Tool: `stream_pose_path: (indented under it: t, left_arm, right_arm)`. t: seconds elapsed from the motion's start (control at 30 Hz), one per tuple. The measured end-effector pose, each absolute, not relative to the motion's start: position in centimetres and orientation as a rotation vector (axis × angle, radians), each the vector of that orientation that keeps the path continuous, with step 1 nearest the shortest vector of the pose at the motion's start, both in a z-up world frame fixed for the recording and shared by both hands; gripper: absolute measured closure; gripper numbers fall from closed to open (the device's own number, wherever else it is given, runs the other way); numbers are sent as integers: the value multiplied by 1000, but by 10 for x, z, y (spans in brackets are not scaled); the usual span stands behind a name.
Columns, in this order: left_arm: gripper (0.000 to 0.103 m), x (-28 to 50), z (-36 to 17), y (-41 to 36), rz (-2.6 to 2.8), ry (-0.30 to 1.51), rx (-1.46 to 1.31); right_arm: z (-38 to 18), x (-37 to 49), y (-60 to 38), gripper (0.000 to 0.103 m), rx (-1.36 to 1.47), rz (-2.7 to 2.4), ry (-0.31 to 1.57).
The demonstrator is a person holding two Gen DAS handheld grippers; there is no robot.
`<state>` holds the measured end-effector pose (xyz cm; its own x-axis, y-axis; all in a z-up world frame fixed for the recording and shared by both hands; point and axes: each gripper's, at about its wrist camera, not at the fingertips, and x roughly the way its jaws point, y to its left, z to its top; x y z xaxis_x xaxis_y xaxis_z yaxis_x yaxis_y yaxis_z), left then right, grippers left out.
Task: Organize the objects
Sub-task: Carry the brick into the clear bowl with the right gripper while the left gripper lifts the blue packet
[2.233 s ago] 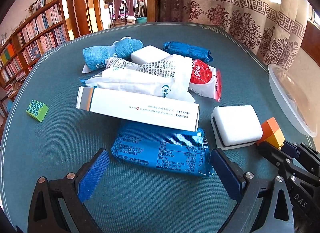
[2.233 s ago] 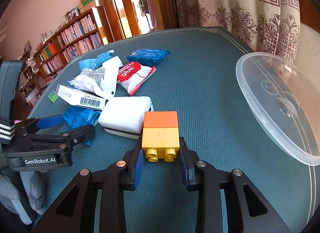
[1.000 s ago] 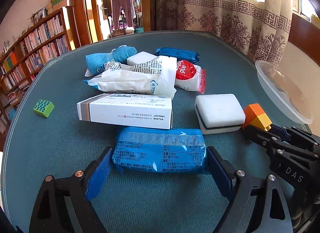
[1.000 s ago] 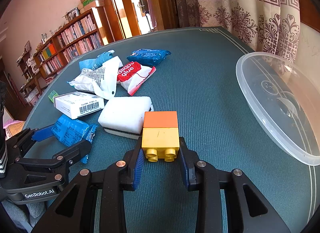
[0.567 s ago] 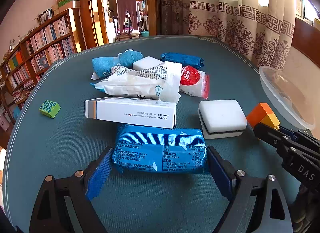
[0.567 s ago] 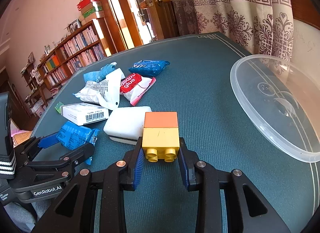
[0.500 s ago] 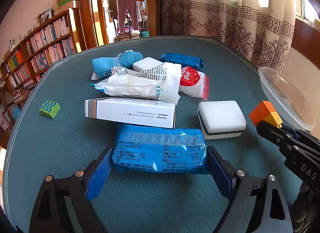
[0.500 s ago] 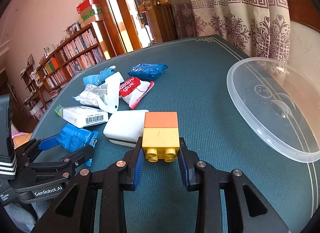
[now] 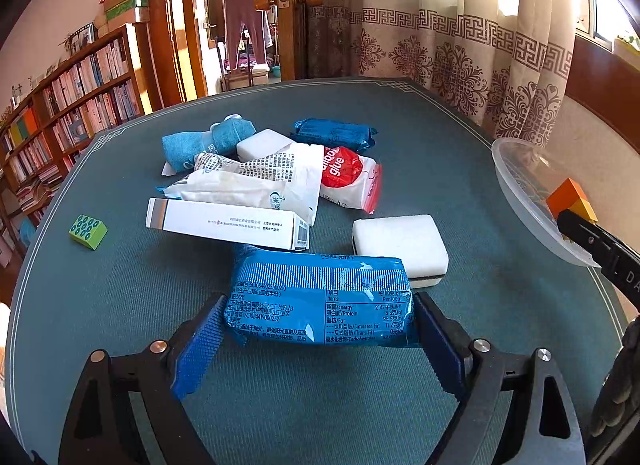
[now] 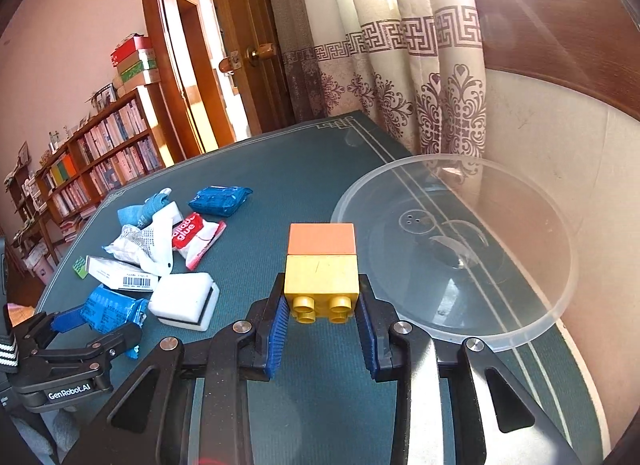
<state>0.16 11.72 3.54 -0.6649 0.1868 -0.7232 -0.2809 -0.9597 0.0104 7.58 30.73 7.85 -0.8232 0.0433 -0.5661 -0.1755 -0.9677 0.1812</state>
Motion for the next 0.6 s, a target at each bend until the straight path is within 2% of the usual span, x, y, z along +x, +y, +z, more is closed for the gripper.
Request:
stream_pose_path:
  t: [0.6]
  left_arm:
    - [10, 6, 52, 196, 2522, 282, -1046]
  right_arm:
    - [71, 72, 388, 70, -949, 2702, 272]
